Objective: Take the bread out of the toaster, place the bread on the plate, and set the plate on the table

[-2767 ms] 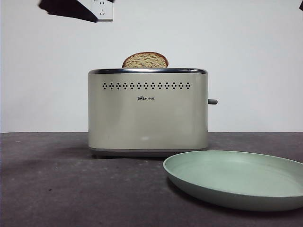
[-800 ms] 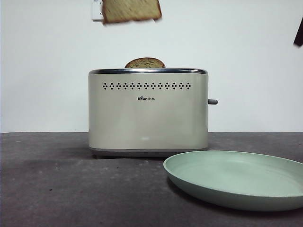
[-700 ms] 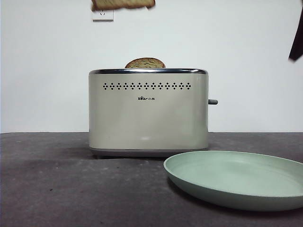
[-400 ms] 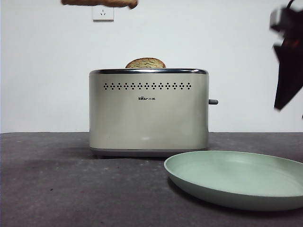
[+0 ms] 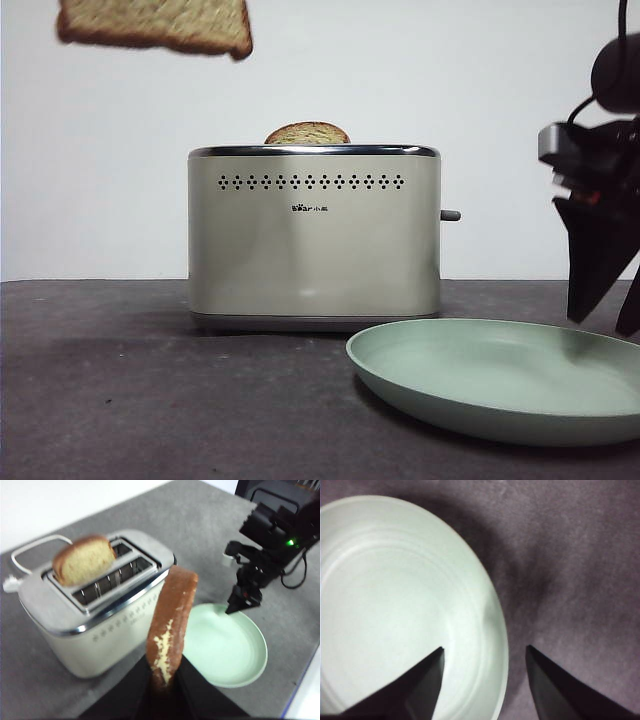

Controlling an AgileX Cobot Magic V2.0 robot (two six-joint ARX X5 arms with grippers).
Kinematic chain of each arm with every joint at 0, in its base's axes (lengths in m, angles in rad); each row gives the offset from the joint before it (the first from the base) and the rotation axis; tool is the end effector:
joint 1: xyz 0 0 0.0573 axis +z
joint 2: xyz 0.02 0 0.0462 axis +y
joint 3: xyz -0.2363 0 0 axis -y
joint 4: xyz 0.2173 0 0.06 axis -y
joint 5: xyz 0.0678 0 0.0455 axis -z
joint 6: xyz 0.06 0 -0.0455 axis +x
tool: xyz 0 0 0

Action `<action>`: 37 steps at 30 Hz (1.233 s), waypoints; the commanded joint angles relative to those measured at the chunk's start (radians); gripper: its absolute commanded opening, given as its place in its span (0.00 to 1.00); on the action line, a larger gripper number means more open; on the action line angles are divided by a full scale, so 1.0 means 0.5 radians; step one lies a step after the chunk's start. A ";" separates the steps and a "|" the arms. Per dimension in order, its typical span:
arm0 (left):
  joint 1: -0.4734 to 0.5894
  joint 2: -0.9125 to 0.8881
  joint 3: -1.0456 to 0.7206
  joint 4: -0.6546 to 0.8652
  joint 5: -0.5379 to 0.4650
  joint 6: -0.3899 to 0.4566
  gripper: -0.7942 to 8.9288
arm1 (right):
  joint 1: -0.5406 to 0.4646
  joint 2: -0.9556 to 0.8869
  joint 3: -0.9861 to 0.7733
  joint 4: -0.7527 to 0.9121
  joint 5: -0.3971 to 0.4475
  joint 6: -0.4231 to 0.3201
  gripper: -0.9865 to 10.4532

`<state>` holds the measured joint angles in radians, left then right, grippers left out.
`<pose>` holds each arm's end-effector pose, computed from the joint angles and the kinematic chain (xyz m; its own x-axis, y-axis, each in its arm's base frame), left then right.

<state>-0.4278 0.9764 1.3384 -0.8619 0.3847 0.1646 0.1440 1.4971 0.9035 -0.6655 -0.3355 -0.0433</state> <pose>0.1526 -0.0943 0.3732 0.5845 -0.6790 -0.4443 0.7464 0.6646 -0.0336 0.2490 0.0561 0.1489 0.2393 0.3674 -0.8987 -0.2760 0.9132 0.2998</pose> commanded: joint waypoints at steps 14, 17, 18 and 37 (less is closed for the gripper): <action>-0.008 -0.198 -0.278 -0.080 0.002 -0.150 0.09 | 0.007 0.197 0.018 0.140 0.005 0.020 0.10; -0.009 -0.198 -0.278 -0.076 0.013 -0.161 0.09 | 0.007 0.197 0.018 0.140 0.005 0.020 0.09; -0.009 -0.198 -0.278 -0.075 0.031 -0.163 0.09 | 0.007 0.196 0.018 0.140 0.005 0.020 0.09; -0.009 -0.072 -0.278 0.024 0.546 -0.307 0.09 | 0.286 -0.298 0.018 0.160 -0.294 0.188 0.09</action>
<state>-0.4278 0.9215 1.1889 -0.8734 0.6277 0.0246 0.2741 1.3468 0.9028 -0.5934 -0.4721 0.0174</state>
